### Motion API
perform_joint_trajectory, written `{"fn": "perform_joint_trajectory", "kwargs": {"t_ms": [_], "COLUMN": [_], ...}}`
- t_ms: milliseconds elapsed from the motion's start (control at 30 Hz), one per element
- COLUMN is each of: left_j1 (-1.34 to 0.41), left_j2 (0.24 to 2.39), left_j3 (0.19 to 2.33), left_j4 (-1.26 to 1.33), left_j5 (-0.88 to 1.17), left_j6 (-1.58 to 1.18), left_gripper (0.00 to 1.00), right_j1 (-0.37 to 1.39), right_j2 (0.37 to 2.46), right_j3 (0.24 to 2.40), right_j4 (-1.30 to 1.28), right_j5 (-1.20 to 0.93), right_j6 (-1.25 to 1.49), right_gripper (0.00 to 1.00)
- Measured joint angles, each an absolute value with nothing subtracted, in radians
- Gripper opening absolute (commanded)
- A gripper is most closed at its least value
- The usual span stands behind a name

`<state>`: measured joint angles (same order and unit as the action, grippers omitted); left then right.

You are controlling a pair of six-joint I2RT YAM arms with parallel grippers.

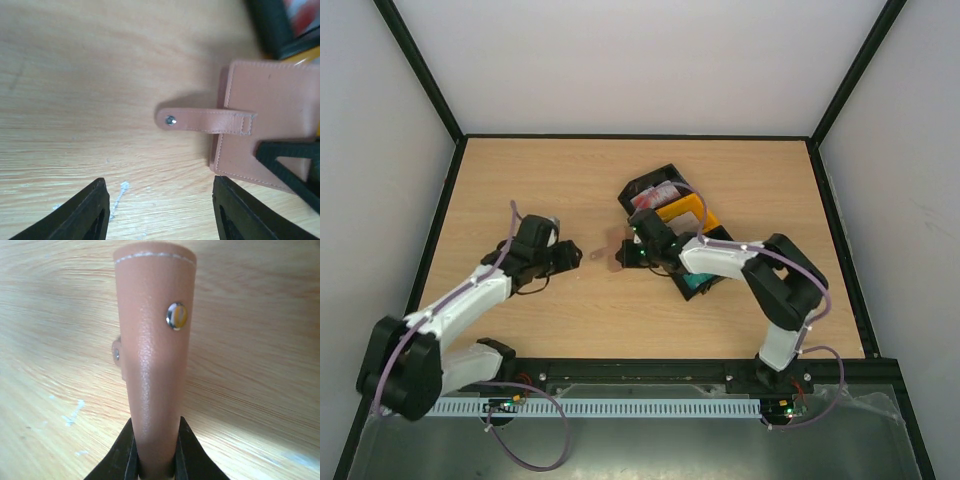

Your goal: Put the credit cards into the card holder

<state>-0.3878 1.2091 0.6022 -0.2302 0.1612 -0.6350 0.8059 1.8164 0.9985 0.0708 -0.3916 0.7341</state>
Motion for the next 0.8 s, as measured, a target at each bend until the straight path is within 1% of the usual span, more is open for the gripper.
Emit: {"fn": "perform_joint_trajectory", "kwargs": {"t_ms": [67, 167, 267, 400, 467, 600, 700, 800], "left_j1": [-0.388, -0.387, -0.387, -0.385, -0.385, -0.385, -0.385, -0.385], "left_j2": [1.131, 1.019, 0.957, 0.898, 0.865, 0.812, 0.799, 0.801], "left_j3": [0.628, 0.680, 0.727, 0.809, 0.851, 0.924, 0.973, 1.014], "left_j4": [-0.273, -0.320, -0.361, -0.436, -0.469, -0.516, -0.549, -0.586], "left_j5": [0.137, 0.106, 0.091, 0.073, 0.068, 0.059, 0.051, 0.033], "left_j6": [-0.637, -0.644, -0.646, -0.631, -0.618, -0.599, -0.582, -0.560], "left_gripper": [0.63, 0.65, 0.67, 0.75, 0.78, 0.80, 0.81, 0.82], "right_j1": [0.815, 0.854, 0.932, 1.031, 1.061, 1.113, 1.167, 1.224], "right_j2": [1.757, 1.671, 1.636, 1.622, 1.623, 1.672, 1.777, 1.909], "right_j3": [1.016, 1.056, 1.131, 1.205, 1.224, 1.284, 1.348, 1.415], "right_j4": [-0.058, -0.249, -0.411, -0.608, -0.702, -0.882, -0.978, -1.055], "right_j5": [-0.297, -0.135, 0.025, 0.229, 0.317, 0.473, 0.550, 0.581], "right_j6": [0.684, 0.633, 0.613, 0.630, 0.653, 0.704, 0.744, 0.778], "right_gripper": [0.02, 0.02, 0.02, 0.02, 0.02, 0.02, 0.02, 0.02]}}
